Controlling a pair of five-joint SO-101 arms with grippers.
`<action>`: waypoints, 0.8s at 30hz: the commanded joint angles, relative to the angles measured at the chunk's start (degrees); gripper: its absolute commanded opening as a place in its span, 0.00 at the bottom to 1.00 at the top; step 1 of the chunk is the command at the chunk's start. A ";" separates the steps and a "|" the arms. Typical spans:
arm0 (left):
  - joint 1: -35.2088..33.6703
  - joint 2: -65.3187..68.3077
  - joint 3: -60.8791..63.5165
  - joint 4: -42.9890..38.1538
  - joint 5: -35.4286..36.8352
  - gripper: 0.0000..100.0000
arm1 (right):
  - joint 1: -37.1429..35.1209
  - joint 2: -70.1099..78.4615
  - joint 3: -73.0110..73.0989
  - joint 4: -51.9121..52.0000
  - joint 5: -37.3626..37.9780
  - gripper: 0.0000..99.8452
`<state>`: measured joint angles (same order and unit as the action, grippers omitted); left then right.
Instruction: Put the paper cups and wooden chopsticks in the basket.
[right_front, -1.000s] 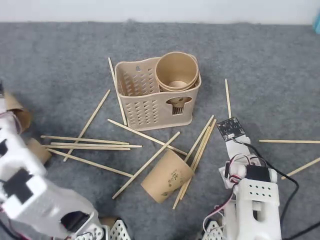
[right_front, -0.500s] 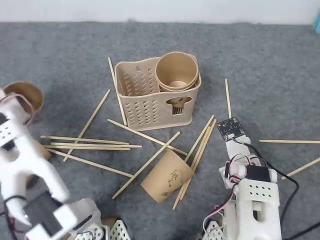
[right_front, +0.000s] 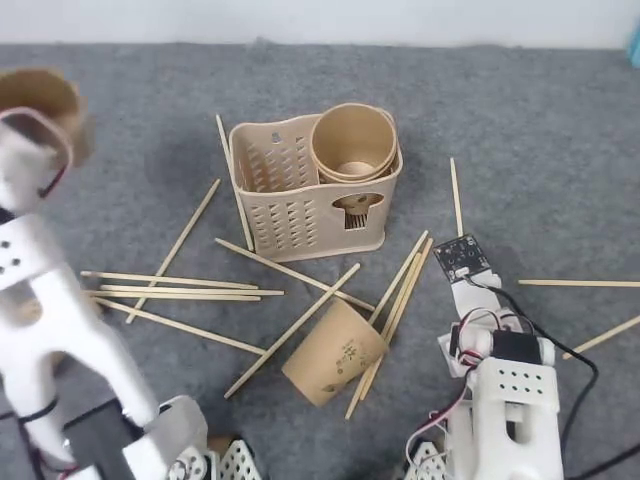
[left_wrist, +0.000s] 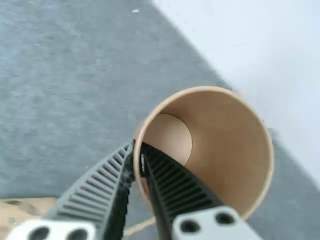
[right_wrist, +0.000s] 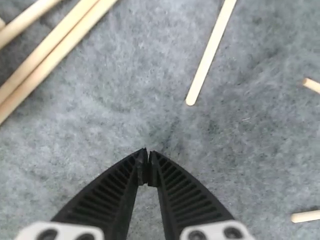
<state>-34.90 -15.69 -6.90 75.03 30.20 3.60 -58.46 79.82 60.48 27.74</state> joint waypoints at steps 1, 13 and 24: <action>8.62 1.05 -15.96 8.35 4.84 0.01 | 0.75 -1.19 -0.70 0.66 1.05 0.01; 40.53 10.81 -41.36 18.11 4.84 0.02 | 0.75 -1.19 -0.62 0.66 1.05 0.01; 54.42 14.33 -44.26 20.75 1.93 0.02 | 0.75 -1.19 -0.53 0.48 1.14 0.01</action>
<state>16.35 -1.63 -51.74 94.20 33.01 3.60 -58.46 79.82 60.48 27.74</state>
